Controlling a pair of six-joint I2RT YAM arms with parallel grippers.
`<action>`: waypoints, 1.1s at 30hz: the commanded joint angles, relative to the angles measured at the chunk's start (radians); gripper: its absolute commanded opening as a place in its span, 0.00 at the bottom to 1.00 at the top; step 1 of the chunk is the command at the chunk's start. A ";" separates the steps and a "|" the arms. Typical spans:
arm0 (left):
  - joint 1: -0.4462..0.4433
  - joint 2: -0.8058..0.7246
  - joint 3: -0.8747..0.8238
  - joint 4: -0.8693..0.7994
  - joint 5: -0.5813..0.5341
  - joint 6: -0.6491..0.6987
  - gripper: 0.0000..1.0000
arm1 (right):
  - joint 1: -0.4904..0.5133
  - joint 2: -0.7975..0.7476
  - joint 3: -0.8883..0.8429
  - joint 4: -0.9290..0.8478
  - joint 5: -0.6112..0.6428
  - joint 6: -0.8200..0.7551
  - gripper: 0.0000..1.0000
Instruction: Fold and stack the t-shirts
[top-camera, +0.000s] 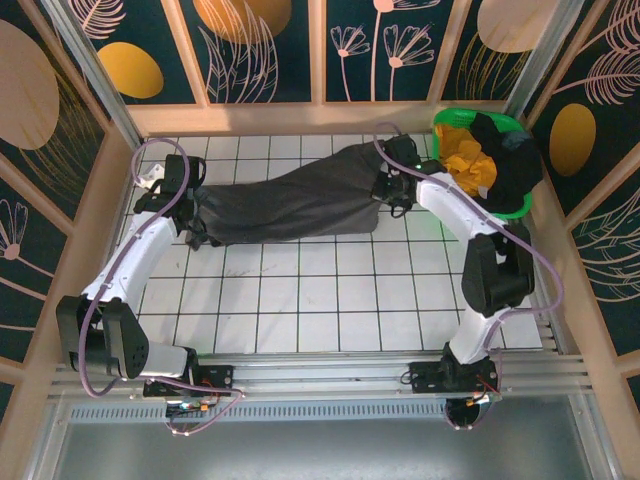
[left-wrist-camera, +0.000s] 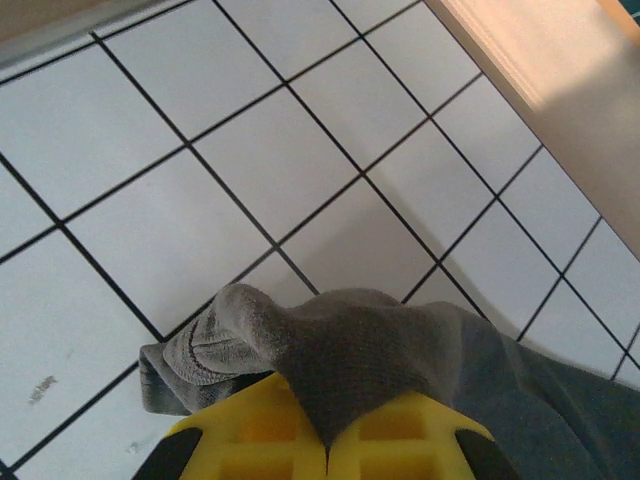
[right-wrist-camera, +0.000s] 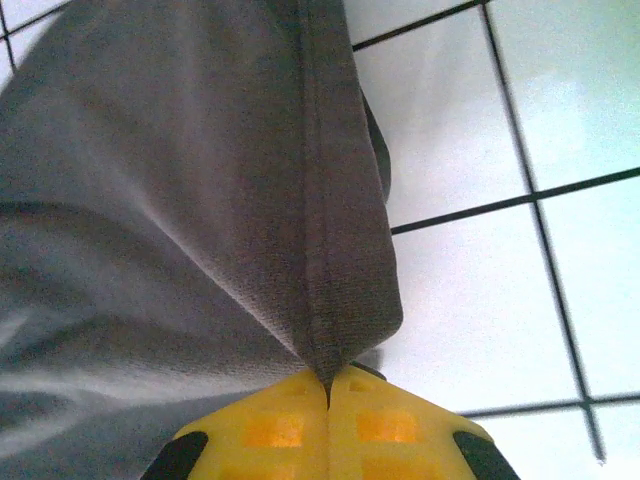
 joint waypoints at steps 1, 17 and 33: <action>0.006 0.003 -0.018 0.041 0.065 0.015 0.00 | 0.003 -0.025 0.054 -0.218 0.075 -0.036 0.00; 0.007 0.018 0.023 -0.044 -0.047 0.117 0.00 | 0.115 0.502 0.527 -0.209 -0.002 -0.019 0.33; 0.007 -0.020 0.051 -0.100 -0.185 0.085 0.00 | 0.017 -0.126 -0.315 0.086 -0.106 0.364 0.44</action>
